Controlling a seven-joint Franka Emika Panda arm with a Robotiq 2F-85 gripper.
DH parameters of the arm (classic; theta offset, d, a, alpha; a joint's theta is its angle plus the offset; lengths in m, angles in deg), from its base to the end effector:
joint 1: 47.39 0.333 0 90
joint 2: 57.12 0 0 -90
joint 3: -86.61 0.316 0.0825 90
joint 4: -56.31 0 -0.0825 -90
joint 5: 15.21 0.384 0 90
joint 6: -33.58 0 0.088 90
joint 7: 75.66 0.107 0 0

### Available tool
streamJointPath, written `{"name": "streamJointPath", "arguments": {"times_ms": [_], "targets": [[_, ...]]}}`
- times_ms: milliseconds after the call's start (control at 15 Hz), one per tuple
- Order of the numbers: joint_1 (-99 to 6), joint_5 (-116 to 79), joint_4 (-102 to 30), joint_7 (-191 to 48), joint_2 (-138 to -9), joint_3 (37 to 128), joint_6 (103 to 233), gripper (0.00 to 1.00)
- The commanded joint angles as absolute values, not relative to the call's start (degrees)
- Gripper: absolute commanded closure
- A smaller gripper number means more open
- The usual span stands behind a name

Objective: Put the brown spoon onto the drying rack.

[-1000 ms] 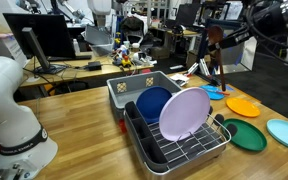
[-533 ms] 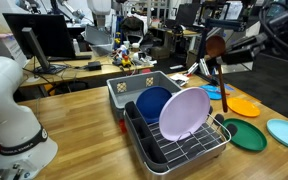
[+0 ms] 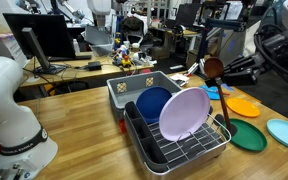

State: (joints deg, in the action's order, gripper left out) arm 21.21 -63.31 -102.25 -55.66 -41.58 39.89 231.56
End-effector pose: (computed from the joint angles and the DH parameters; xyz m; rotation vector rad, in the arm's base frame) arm 0.3389 0.2311 0.3730 -2.3068 -1.0872 -1.0839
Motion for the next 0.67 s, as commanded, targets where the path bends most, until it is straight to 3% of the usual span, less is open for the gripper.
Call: {"name": "streamJointPath", "arguments": {"times_ms": [0,133,200,600], "targets": [[21.22,-63.31,-102.25,-55.66,-41.58,39.89,231.56,0.90],[21.23,-63.31,-102.24,-55.66,-41.58,39.89,231.56,0.90],[21.23,-63.31,-102.24,-55.66,-41.58,39.89,231.56,0.97],[38.50,-63.62,-98.22,-56.05,-36.79,31.52,231.68,0.97]]}}
